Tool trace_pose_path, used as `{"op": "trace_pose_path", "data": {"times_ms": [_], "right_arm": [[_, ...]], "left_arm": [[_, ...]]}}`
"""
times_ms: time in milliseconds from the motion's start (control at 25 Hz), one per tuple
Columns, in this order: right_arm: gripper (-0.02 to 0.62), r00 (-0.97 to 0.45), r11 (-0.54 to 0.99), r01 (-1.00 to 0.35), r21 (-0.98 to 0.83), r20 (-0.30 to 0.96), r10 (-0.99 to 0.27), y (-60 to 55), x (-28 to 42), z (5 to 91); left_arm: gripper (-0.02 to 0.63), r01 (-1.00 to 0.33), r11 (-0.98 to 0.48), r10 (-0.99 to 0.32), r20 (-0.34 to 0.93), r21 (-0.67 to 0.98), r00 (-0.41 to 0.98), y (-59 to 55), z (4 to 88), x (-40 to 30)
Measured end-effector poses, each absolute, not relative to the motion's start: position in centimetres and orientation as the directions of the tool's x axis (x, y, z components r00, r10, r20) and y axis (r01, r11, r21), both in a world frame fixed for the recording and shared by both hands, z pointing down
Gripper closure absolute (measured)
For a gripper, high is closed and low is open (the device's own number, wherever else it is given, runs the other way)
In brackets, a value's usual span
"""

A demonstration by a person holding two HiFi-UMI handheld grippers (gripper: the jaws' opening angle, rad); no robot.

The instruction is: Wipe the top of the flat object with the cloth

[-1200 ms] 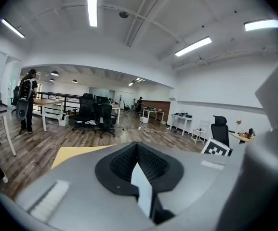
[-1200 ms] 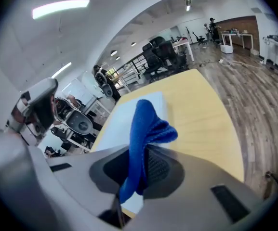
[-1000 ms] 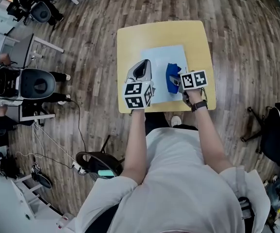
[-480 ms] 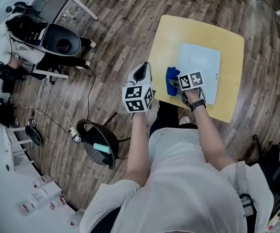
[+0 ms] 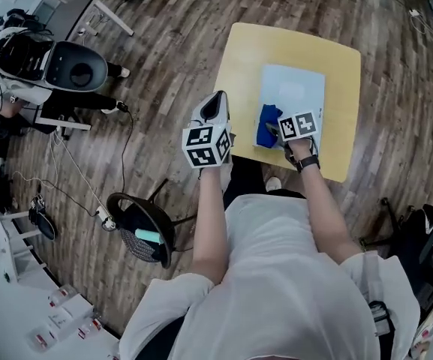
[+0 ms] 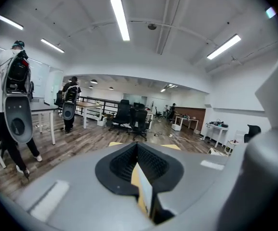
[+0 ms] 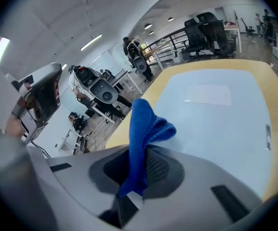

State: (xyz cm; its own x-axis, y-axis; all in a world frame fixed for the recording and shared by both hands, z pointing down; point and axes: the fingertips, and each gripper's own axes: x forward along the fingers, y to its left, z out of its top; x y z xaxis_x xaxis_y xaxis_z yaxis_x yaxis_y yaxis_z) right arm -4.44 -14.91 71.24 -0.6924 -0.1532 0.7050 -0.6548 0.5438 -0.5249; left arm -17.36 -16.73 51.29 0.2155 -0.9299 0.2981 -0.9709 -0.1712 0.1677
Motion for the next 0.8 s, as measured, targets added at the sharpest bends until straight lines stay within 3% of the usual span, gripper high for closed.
{"op": "trace_pose_path", "data": {"times_ms": [400,800], "right_arm": [[0.537,-0.562,0.407,-0.806,-0.43,0.771,-0.299,-14.2,8.7,71.1],[0.537,-0.51,0.285,-0.858,-0.427,0.77,-0.384,-12.6,16.2,71.0]], "left_arm": [[0.595,-0.865,-0.466,-0.819,0.281,0.183,0.501,-19.2,51.5,-2.9],[0.595,-0.803,-0.567,-0.75,0.29,0.181,0.595,-18.5,51.8,4.3]]}}
